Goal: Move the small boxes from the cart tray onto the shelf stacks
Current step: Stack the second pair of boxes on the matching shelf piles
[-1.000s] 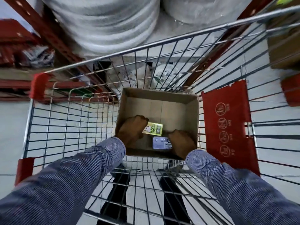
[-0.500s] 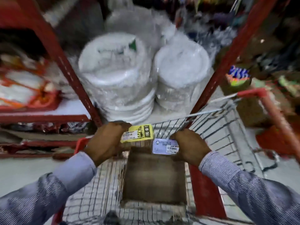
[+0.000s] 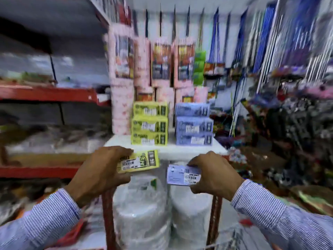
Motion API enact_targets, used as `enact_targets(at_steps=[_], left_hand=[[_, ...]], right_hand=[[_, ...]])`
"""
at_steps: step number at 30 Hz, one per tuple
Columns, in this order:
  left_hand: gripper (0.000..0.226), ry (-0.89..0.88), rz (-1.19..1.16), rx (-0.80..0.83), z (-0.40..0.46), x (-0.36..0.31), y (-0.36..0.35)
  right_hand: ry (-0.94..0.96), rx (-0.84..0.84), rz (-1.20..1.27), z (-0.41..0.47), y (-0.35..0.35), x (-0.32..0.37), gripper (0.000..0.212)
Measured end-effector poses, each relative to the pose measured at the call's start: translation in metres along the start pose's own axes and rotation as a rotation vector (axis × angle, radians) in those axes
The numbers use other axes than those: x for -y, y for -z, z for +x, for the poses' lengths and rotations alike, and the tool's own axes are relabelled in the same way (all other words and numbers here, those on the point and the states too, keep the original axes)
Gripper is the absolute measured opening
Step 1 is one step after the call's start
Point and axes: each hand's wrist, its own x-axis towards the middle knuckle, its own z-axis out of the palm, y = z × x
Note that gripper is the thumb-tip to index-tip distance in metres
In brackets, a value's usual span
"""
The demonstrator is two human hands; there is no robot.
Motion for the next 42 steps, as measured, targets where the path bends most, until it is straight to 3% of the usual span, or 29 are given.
enact_targets(at_steps=[2, 5, 8, 11, 15, 18, 26, 30, 37, 42], left_hand=[[0.068, -0.016, -0.004, -0.056, 0.018, 0.0, 0.018], [0.066, -0.03, -0.032, -0.145, 0.044, 0.002, 0.032], [0.063, -0.048, -0.046, -0.193, 0.073, 0.001, 0.037], [0.059, -0.08, -0.042, -0.221, 0.106, 0.002, 0.037], [0.05, -0.098, -0.017, -0.197, 0.143, 0.004, 0.027], [0.045, -0.12, -0.008, -0.174, 0.164, 0.005, 0.02], [0.047, -0.131, 0.009, -0.132, 0.194, 0.014, -0.002], [0.042, -0.127, -0.042, -0.114, 0.197, 0.019, -0.007], [0.053, -0.153, -0.143, -0.115, 0.193, 0.028, -0.016], [0.057, -0.157, -0.153, -0.202, 0.187, 0.036, -0.022]], right_hand=[[-0.019, -0.073, -0.004, 0.013, 0.026, -0.005, 0.029], [-0.041, -0.173, -0.041, 0.033, 0.052, -0.015, 0.039], [-0.083, -0.262, -0.108, 0.058, 0.069, -0.026, 0.028], [-0.097, -0.322, -0.135, 0.084, 0.076, -0.038, 0.036], [-0.112, -0.352, -0.171, 0.112, 0.075, -0.048, 0.028], [-0.119, -0.342, -0.195, 0.128, 0.073, -0.053, 0.033], [-0.179, -0.266, -0.194, 0.155, 0.058, -0.066, 0.028], [-0.191, -0.311, -0.168, 0.158, 0.053, -0.063, 0.027], [0.12, -0.468, -0.029, 0.175, 0.015, -0.006, 0.058], [0.184, -0.464, -0.019, 0.194, 0.0, 0.021, 0.068]])
